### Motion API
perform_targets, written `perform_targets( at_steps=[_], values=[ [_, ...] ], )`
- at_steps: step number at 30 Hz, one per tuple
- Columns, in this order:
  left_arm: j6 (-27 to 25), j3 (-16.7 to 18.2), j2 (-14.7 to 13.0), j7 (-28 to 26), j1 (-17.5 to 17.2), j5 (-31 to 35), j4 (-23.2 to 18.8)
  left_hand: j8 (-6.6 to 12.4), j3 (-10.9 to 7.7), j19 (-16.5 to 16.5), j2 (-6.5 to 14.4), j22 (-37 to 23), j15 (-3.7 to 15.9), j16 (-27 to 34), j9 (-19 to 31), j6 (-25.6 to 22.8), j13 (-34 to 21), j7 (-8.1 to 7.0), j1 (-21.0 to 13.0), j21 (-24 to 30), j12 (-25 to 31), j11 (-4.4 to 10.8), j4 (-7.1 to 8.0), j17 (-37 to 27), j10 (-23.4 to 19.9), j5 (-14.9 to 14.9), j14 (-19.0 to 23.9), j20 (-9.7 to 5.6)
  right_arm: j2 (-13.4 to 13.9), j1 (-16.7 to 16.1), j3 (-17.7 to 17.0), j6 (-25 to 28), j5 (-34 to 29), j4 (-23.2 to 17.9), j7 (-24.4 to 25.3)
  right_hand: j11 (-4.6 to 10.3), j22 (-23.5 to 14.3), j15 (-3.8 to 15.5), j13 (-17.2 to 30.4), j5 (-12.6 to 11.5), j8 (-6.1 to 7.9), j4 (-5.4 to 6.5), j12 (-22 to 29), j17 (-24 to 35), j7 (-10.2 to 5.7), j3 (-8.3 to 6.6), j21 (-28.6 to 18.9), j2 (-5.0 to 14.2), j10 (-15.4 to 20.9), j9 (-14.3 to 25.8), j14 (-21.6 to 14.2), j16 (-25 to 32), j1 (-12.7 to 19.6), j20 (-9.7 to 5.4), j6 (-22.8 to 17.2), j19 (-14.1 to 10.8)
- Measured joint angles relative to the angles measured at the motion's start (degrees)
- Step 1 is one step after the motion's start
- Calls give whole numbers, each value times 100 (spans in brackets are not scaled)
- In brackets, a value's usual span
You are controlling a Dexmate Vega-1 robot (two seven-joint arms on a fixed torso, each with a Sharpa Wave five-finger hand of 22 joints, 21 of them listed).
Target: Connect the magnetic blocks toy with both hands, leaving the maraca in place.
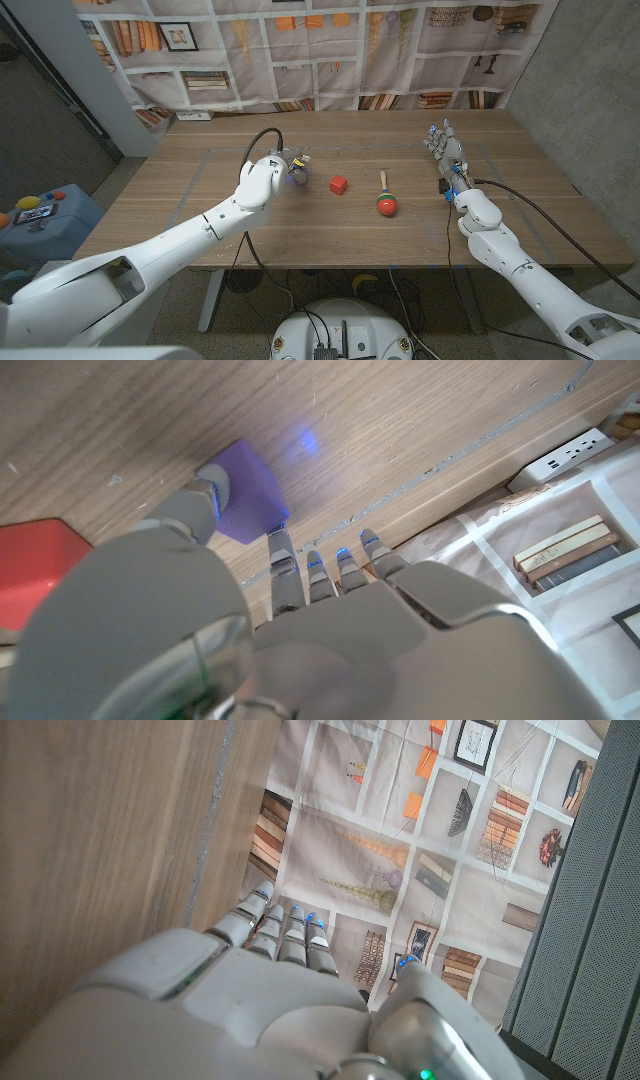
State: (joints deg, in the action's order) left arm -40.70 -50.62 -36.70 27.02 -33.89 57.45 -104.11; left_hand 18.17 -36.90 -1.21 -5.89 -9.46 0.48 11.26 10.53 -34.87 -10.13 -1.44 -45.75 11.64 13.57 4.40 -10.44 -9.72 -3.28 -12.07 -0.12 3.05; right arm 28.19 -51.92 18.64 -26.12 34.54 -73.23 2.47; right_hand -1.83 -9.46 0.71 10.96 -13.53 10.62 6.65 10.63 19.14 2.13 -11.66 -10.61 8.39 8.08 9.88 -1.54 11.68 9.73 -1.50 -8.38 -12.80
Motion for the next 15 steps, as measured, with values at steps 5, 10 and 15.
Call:
perform_targets(
  at_steps=[5, 10, 15],
  values=[
    [-84, -39, 9, -218, -38, -10, -4, 69, 80, -146, -1, 0, 104, 0, 1, -381, 0, -74, -121, 0, 0, 59, 12, 0, -206, 0, 234, -67, -14, 3, -2, -21, 4, 23, 0, 0, 0, 0, 0, 0, 0, -17, 0, -28, 0, -47, 0, 0, 0, 0, 0, 0, 0, 19, 0, -19],
    [-143, -71, 16, -411, -66, -14, -4, 130, 175, -368, -27, 0, 165, 0, -4, -799, 0, -164, -215, -1, -1, 158, 15, 0, -423, 1, 457, -151, -21, 4, -4, -31, 6, 35, 0, 0, 0, 0, 0, 0, 0, -17, 0, -27, 0, -46, 0, 0, 0, 0, 0, 0, 0, 18, 0, -19],
    [-188, -111, 5, -563, -83, -9, -10, 196, 212, -488, -35, -29, 157, 0, -8, -982, 0, -80, -310, -1, -26, 214, 36, 0, -542, 16, 546, -200, -16, 3, -7, -33, 6, 28, 8, 0, 0, 0, 0, 0, 0, -17, 0, -27, -22, -46, 0, 0, 0, 0, 0, 0, 0, 18, -22, -18]
  ],
)
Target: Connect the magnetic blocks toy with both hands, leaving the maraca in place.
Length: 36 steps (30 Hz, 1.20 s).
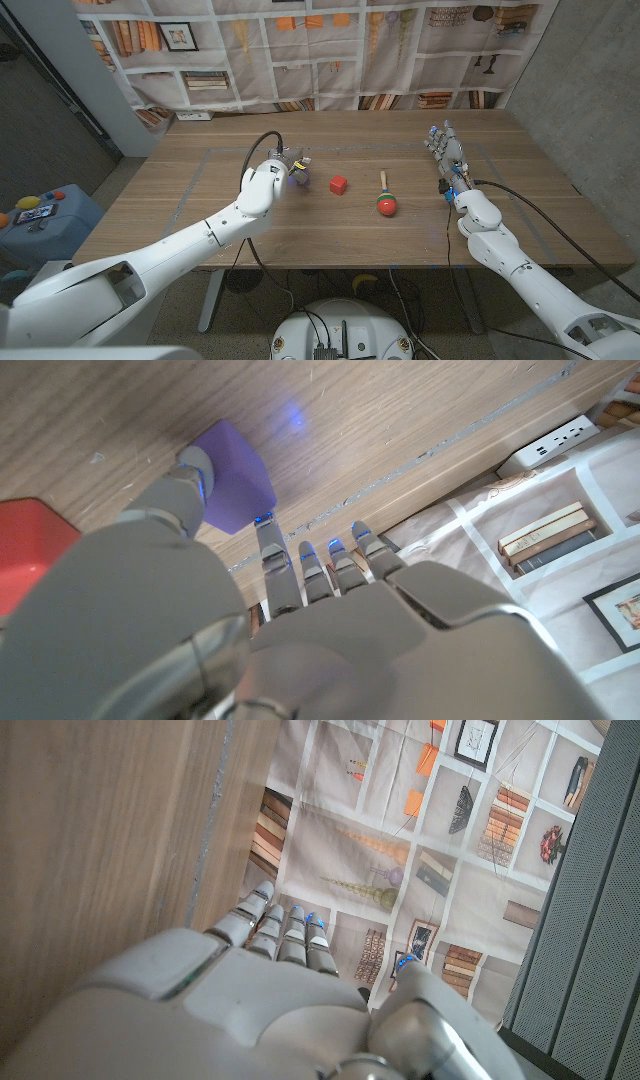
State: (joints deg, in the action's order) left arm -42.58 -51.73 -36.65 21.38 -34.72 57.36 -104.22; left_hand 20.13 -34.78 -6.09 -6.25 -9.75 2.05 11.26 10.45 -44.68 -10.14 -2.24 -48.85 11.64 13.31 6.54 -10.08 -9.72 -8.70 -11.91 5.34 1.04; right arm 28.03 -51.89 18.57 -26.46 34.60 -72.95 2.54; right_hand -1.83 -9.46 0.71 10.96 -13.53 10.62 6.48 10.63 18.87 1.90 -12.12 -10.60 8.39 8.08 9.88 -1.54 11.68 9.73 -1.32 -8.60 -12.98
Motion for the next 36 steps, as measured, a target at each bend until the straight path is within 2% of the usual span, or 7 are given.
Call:
perform_targets(
  at_steps=[13, 24, 28, 29, 30, 36],
  values=[
    [8, -17, -184, 81, 39, 169, -235, 22, 71, -9, 47, -2, 0, -39, 2, -50, 0, 51, -103, 0, -76, 0, 24, 0, 1, 2, 0, 8, 229, -83, -19, 153, -63, -329, 39, 0, 0, 0, 0, 0, 0, 0, 40, 1, -9, 0, 0, 0, 0, 0, 0, 0, 0, 0, -9, 0],
    [138, 284, -345, 13, -52, -21, -427, -20, 118, -9, 70, -1, 12, -85, 9, -49, 0, 50, -108, -24, -133, 22, 24, 0, 23, 2, -82, 8, 573, -103, 74, 497, -402, -734, 46, 0, 0, 0, 0, 0, 0, -58, 40, -28, -31, -58, 0, -26, 0, 0, 0, 0, 27, 0, -31, 0],
    [195, 397, -389, -71, -101, -179, -459, -30, 166, -5, 85, -1, 0, -89, 10, -49, 0, 50, -92, -24, -133, 22, 24, 0, 23, 2, -106, 11, 743, -103, 133, 617, -634, -930, 98, 1, 0, 0, 0, 0, 4, -130, 40, -54, -83, -127, 0, -45, 2, 0, 0, 0, 49, 0, -83, 0],
    [205, 419, -398, -87, -110, -212, -464, -32, 166, 17, 85, -1, 8, -89, 10, -49, 0, 50, -93, -24, -133, 22, 24, 0, 23, 2, -140, 34, 775, -103, 146, 639, -700, -964, 117, 22, 0, 1, 0, 0, 20, -183, 40, -70, -90, -147, 0, 9, 22, 0, -1, 0, 108, 0, -90, 0],
    [208, 422, -399, -95, -111, -226, -464, -42, 166, 34, 85, -1, 7, -104, 10, -49, 0, 50, -92, -57, -151, 22, 24, 0, 23, 2, -160, 51, 812, -103, 160, 661, -776, -1001, 138, 41, 0, 14, 0, 0, 20, -219, 40, -78, -106, -149, 0, -40, 41, 0, -14, 0, 206, 0, -106, 0],
    [277, 547, -455, -232, -161, -479, -483, -51, 204, 107, 107, -1, -19, -112, 10, -35, 0, 36, -70, -69, -189, 31, 22, 0, 76, 18, -229, 59, 1076, -96, 262, 840, -1267, -1305, 271, 51, 12, 22, 0, 0, 46, -320, 61, -108, -130, -181, 0, -92, 94, 0, -22, 0, 258, -22, -174, -21]
  ],
)
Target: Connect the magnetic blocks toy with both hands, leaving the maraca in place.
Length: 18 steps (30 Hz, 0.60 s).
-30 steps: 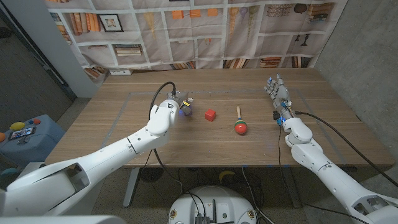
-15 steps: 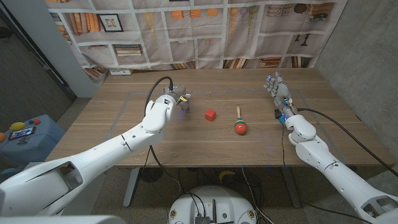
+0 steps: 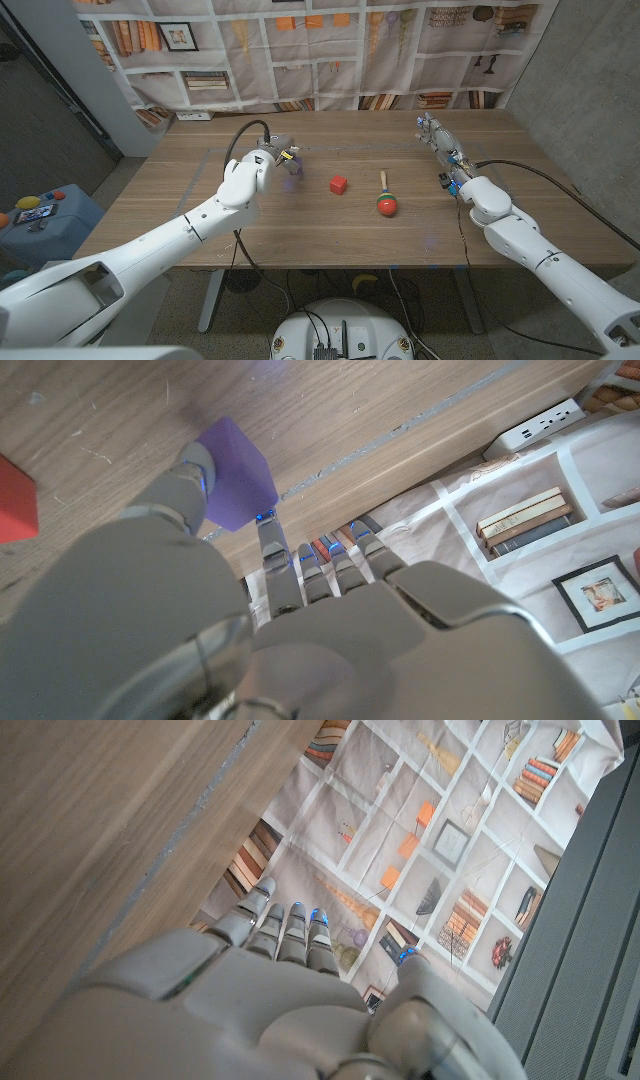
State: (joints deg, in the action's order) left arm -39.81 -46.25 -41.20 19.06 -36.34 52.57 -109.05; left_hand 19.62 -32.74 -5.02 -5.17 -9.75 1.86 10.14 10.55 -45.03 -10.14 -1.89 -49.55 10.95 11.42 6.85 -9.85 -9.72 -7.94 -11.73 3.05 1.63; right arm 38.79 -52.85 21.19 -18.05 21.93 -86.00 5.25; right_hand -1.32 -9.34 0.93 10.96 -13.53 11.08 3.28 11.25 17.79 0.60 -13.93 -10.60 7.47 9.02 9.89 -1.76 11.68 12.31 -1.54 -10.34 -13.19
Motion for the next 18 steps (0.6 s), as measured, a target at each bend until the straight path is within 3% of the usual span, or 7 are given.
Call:
perform_targets(
  at_steps=[5, 18],
  values=[
    [36, 87, -45, -86, -24, -172, 0, -40, 18, 0, 1, 0, 19, 0, 2, 9, 0, -9, -1, 0, 0, -11, 11, 0, 10, 0, -19, 0, 175, 19, 71, 249, -481, -229, 115, 15, 1, 31, 0, 0, 0, -118, 14, -43, -63, -50, 0, -8, 15, 5, -31, 0, 100, 0, -63, 0],
    [230, 163, -99, -386, 2, -694, 116, -65, 72, 71, 31, 0, -42, 0, 1, 10, 0, -10, -32, -43, -20, -11, 19, 0, 10, 0, -80, 10, 678, 176, 314, 967, -1485, -940, 206, 50, 0, 51, 0, 150, 0, -749, 24, -184, -339, -254, 0, -173, 113, 13, -93, 0, 716, -31, -275, -32]
  ],
)
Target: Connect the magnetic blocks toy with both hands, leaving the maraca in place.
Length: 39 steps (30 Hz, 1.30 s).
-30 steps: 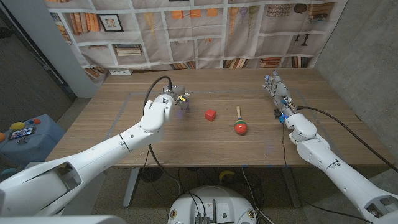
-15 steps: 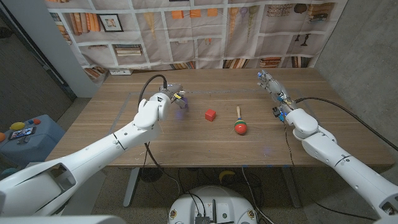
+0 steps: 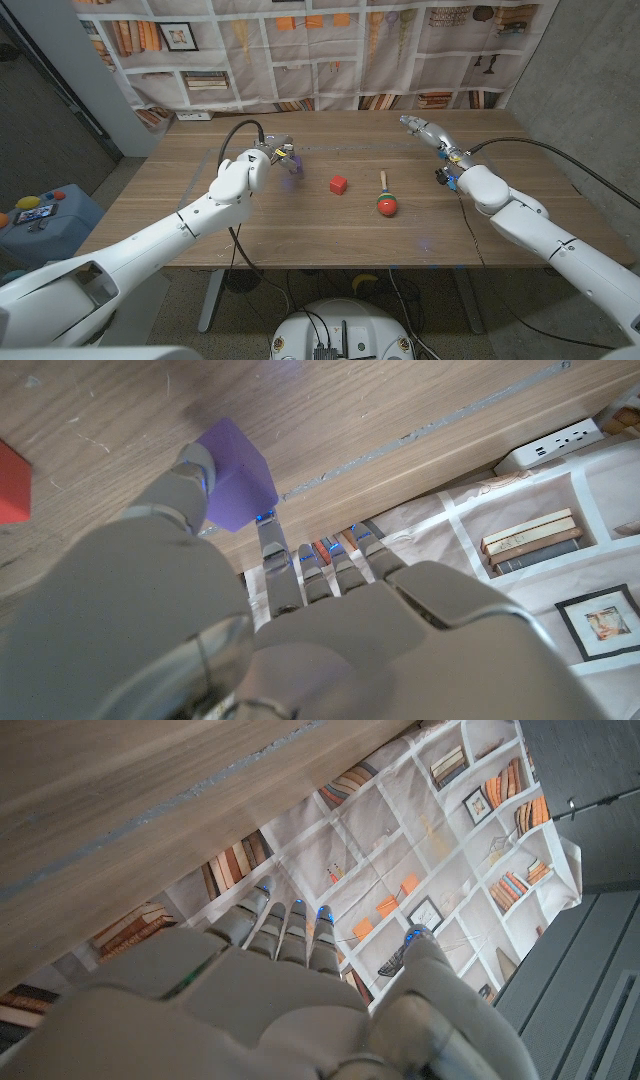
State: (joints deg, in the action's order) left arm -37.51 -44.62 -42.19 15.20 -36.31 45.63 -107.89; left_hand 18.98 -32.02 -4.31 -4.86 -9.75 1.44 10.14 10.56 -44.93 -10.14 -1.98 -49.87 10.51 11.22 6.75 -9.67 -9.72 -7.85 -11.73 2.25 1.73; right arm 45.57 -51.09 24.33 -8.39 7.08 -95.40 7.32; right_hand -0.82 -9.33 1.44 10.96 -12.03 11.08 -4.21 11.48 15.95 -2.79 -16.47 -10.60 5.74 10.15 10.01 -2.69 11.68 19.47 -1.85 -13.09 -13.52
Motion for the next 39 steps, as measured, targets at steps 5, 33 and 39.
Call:
perform_targets(
  at_steps=[5, 33, 39],
  values=[
    [23, -23, -38, -25, 44, -40, 39, -35, 24, 0, 10, 0, -19, 0, 35, 0, 0, 0, 11, 0, 0, 11, 24, 0, 11, 0, -19, 0, 25, 11, 15, 278, -346, -38, 0, 0, 0, -35, 0, 47, 0, -132, 0, -28, -75, -34, 0, -16, 0, 14, -27, 0, 92, 22, -34, -22],
    [67, -16, -271, -352, -68, -626, -43, -129, 112, -1, 76, 1, 10, 1, 26, -23, 0, 23, 81, 0, 3, 53, 30, 0, 8, -23, -52, 0, 873, 430, 478, 1664, -1865, -1638, -835, -43, -15, -618, 40, 51, 0, -599, -68, -159, -547, -188, 0, -470, -485, 80, 309, -25, 818, 732, 364, 118],
    [55, -15, -320, -358, -72, -667, -74, -131, 112, -1, 95, 1, 10, 1, 19, -23, 0, 23, 100, 0, 3, 52, 30, 0, 8, -22, -51, 0, 950, 557, 560, 1646, -2087, -1739, -1077, -41, -15, -692, 65, 7, 0, -639, -68, -159, -699, -229, 0, -529, -620, 107, 384, -25, 1004, 855, 516, 155]
  ],
)
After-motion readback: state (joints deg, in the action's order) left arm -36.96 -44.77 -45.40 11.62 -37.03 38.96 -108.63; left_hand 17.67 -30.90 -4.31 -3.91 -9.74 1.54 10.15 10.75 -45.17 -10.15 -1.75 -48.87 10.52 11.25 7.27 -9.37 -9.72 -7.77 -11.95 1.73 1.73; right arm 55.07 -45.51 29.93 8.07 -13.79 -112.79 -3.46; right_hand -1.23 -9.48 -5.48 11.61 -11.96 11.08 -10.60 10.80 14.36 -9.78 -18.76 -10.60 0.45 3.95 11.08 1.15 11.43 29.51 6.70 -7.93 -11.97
